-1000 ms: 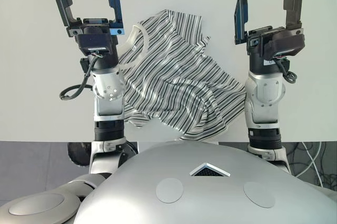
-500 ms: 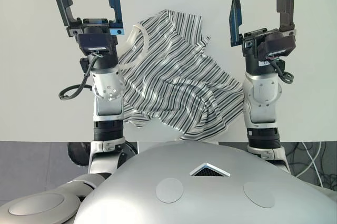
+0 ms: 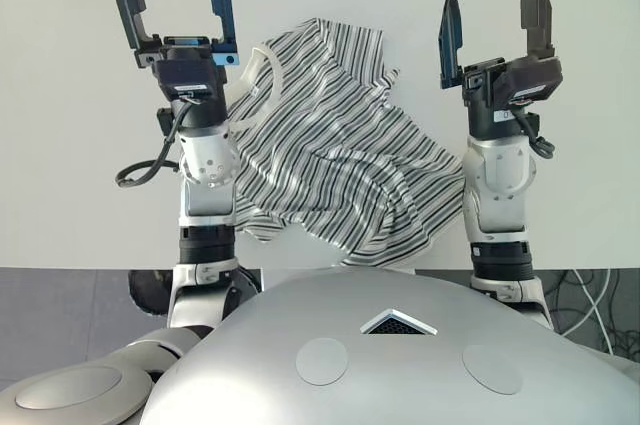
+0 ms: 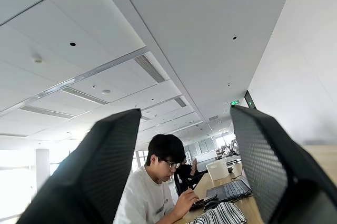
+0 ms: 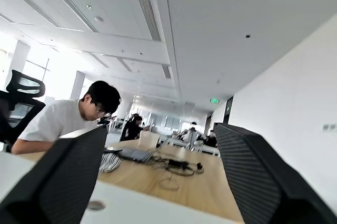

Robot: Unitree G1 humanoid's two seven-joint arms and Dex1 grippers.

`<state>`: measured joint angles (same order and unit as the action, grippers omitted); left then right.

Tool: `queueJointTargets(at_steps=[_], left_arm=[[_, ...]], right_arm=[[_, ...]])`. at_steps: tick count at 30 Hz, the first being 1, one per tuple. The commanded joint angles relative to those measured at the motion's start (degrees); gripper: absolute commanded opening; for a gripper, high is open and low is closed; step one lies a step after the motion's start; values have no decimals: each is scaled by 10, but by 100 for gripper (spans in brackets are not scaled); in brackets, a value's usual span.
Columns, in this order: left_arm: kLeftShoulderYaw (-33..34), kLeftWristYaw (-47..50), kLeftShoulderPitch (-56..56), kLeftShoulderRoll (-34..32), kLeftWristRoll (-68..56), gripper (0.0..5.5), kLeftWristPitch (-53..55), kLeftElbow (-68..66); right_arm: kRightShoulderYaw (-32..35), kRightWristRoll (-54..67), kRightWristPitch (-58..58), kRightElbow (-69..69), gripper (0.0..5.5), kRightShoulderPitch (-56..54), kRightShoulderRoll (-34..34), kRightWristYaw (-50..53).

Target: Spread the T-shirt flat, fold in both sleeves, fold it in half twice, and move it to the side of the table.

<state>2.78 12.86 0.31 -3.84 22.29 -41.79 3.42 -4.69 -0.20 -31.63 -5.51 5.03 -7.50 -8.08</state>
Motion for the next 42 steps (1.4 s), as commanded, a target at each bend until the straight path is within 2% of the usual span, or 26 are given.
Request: queueJointTargets(at_steps=[1, 6, 13, 18, 24, 33, 38, 42], left_arm=[[1, -9, 2, -8, -17, 314, 23, -3], [-24, -55, 1, -34, -19, 314, 57, -26], [-73, -206, 12, -193, 23, 314, 68, -82], [-101, -261, 44, -262, 41, 314, 57, -86], [-110, -308, 72, -322, 48, 314, 67, -64], [-137, -276, 67, -370, 167, 314, 103, -140], [-165, -272, 70, -404, 205, 314, 113, -174], [-184, -226, 33, -416, 245, 314, 120, -212]], right_arm=[[13, 15, 41, -35, 377, 25, -30, -24], [40, 8, 62, -66, 377, 70, -92, -65], [12, 38, 115, -90, 377, 117, -242, -246], [10, 36, 128, -75, 377, 110, -294, -310], [-20, -34, 114, 13, 377, 45, -303, -321], [-101, -139, 57, 162, 377, -58, -282, -306], [-107, -155, 37, 184, 377, -74, -288, -293], [-102, -164, 29, 180, 377, -67, -303, -285]])
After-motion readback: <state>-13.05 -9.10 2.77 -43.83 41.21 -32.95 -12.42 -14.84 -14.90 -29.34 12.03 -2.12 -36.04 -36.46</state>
